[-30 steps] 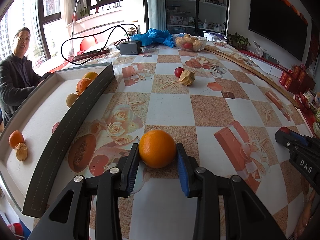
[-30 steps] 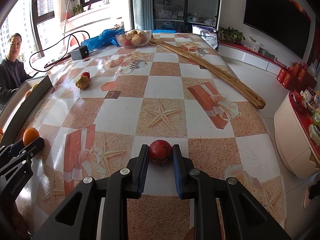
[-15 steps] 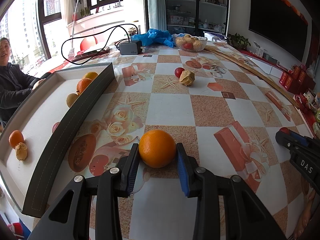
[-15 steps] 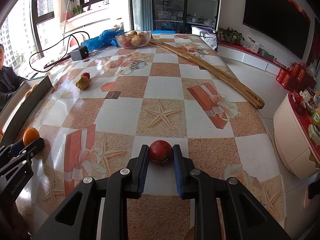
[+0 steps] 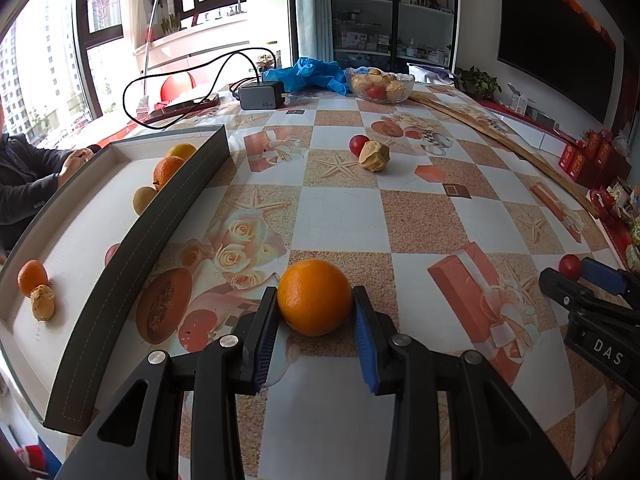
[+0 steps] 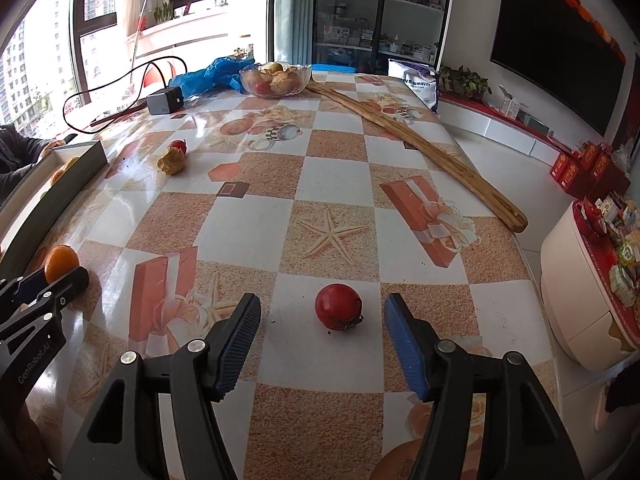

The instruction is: Organize fruits

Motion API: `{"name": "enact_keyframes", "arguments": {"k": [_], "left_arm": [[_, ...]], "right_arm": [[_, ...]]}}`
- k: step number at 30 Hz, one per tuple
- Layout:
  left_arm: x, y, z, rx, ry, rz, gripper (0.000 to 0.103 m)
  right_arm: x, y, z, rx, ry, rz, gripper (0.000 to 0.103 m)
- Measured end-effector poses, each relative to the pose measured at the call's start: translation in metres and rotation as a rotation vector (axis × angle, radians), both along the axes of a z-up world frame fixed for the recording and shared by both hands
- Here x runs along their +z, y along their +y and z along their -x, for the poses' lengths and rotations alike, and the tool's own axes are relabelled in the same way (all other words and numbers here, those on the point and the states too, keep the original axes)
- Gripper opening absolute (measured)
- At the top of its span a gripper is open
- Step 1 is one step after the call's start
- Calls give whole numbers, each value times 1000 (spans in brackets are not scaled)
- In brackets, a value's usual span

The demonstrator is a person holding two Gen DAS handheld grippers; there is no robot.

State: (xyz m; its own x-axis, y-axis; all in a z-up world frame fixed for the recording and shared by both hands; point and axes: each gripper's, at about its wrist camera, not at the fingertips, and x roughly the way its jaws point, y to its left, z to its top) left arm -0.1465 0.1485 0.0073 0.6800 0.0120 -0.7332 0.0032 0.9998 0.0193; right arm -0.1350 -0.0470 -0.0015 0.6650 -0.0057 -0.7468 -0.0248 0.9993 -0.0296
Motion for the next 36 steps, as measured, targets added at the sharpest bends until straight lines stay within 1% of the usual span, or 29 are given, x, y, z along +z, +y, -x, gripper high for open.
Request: {"name": "enact_keyframes", "arguments": {"k": [1, 4, 7, 27, 28, 29, 30, 31, 32, 33, 36], "left_arm": [[0, 0, 0, 0, 0, 1, 39], [0, 0, 0, 0, 0, 1, 39], [0, 0, 0, 0, 0, 1, 39], [0, 0, -1, 1, 1, 7, 39], [0, -1, 0, 1, 1, 1, 39], [0, -1, 0, 0, 1, -7, 39], [0, -2, 0, -1, 0, -13, 39], [0, -2, 1, 0, -1, -14, 39], [0, -2, 1, 0, 0, -10, 39], [0, -2, 1, 0, 0, -6, 39], [0, -1, 1, -4, 3, 6, 38]], "right_arm": [[-2, -2, -2, -1, 17, -16, 65], [-3, -8, -3, -9, 25, -58, 65], [-3, -5, -2, -8, 25, -43, 65], [-3, -6, -2, -8, 24, -50, 65], [-3, -6, -2, -10, 23, -52, 64], [-3, -6, -2, -12, 22, -51, 53], [-2, -7, -2, -15, 16, -49, 46], [-2, -7, 0, -18, 8, -47, 34], [-2, -7, 1, -20, 3, -45, 26], [-2, -7, 1, -18, 0, -49, 24], [-1, -13, 2, -25, -3, -87, 24]]}}
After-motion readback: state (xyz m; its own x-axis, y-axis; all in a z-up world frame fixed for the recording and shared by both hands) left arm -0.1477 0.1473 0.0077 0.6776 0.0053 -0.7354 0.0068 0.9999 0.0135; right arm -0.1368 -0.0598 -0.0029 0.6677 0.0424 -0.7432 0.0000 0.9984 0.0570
